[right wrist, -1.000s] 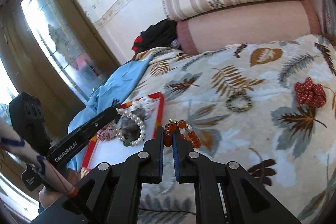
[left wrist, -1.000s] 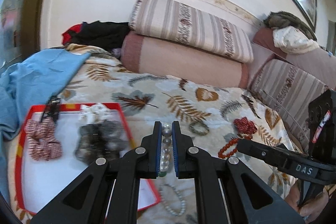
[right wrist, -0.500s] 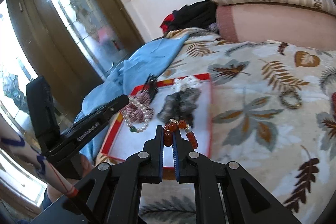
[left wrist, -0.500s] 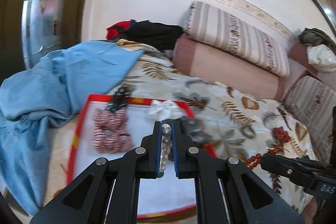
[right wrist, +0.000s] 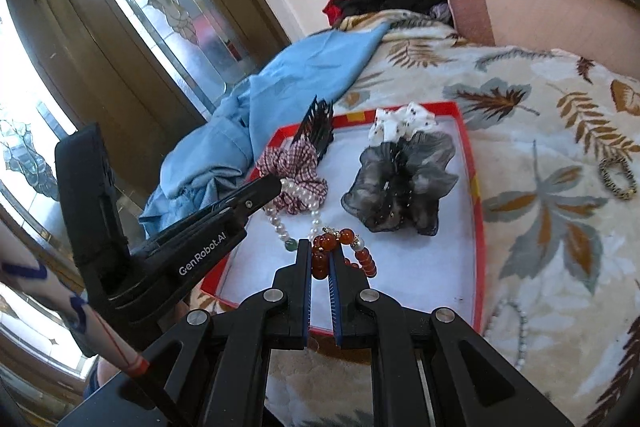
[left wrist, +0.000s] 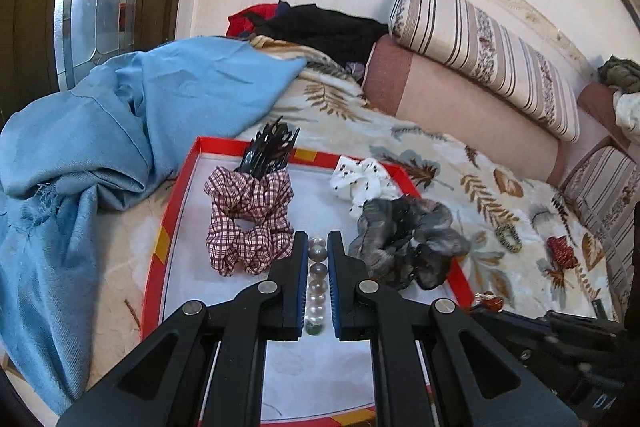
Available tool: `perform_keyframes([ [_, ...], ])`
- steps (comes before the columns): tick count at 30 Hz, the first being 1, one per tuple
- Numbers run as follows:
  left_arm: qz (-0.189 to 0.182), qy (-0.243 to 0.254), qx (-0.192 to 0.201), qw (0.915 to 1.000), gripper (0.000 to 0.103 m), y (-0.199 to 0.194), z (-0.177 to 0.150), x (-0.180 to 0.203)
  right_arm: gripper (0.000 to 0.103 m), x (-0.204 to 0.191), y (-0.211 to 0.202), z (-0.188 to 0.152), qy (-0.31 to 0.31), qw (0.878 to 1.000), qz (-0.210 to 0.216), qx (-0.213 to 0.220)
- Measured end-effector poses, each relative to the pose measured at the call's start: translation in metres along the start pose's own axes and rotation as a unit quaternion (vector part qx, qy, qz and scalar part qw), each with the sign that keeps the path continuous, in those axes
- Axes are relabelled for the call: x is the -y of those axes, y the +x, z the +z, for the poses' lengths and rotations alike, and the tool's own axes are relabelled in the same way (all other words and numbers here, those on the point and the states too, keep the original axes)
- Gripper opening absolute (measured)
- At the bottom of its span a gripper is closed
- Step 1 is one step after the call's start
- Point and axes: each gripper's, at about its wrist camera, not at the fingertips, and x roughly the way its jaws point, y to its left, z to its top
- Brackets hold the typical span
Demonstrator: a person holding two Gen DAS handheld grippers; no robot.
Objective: Organize jewelry
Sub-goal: 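Carry the pearl and red bead bracelets in both tools over the red-rimmed tray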
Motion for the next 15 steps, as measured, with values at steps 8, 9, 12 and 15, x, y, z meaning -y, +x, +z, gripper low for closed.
perform_keyframes([
  [8,0.026,-0.006,-0.020,0.9994,0.009,0.014,-0.002,-0.008,0.009,0.013,0.030,-0.003,0.007,0.999,-0.015,-0.028],
  [9,0.028,-0.006,-0.023,0.9993,0.009,0.015,-0.002,-0.009,0.009,0.014,0.032,-0.004,0.007,0.999,-0.017,-0.029],
  [12,0.038,-0.004,-0.029,0.9988,0.009,0.019,-0.003,-0.010,0.009,0.019,0.037,-0.003,0.011,0.999,-0.022,-0.032],
  [15,0.042,-0.004,-0.032,0.9986,0.009,0.022,-0.004,-0.010,0.009,0.025,0.042,-0.001,0.017,0.999,-0.028,-0.034],
])
